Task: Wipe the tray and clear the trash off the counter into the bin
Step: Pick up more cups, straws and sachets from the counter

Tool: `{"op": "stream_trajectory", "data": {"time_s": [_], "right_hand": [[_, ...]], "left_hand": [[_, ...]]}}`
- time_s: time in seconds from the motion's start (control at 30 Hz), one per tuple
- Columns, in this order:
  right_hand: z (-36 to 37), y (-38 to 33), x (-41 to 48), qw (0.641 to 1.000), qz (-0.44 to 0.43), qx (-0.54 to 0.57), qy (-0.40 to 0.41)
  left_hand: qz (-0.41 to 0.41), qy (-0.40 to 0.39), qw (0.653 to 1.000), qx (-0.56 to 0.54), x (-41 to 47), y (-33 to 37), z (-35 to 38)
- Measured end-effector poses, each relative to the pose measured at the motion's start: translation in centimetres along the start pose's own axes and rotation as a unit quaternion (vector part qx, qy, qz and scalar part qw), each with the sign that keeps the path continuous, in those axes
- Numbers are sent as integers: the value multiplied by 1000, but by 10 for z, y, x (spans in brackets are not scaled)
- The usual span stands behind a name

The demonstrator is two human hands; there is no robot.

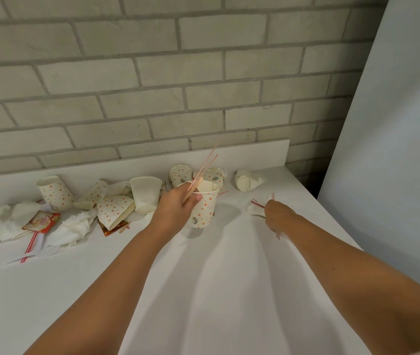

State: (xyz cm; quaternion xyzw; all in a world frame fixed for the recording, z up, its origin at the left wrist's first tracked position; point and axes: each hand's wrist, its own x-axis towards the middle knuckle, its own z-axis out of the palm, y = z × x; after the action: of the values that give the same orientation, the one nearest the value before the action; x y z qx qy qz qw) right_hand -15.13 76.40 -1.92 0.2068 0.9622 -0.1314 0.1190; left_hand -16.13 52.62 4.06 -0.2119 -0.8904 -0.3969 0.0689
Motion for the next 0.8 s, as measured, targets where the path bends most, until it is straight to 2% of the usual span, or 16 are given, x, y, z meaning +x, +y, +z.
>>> {"op": "stream_trajectory", "data": {"time_s": [0.07, 0.17, 0.23, 0.37, 0.47, 0.63, 0.8], "right_hand": [[8, -6, -10, 999, 11, -50, -7], [28, -11, -20, 991, -91, -82, 46], [37, -17, -33, 985, -129, -95, 70], [48, -39, -52, 980, -131, -120, 85], [54, -58, -68, 982, -103, -129, 94], [56, -98, -97, 991, -62, -44, 114], [56, -180, -138, 984, -141, 63, 93]], "left_hand": [[-6, -3, 1000, -4, -6, 2, -1], [-19, -4, 1000, -7, -15, 3, -1], [-28, -8, 1000, -11, -22, 2, -3], [-38, -9, 999, -1, -40, -6, -17], [-56, 3, 998, 5, -61, -19, -40], [-84, 38, 995, 34, -99, -49, -97], [-122, 77, 988, 54, -148, -74, -158]]}}
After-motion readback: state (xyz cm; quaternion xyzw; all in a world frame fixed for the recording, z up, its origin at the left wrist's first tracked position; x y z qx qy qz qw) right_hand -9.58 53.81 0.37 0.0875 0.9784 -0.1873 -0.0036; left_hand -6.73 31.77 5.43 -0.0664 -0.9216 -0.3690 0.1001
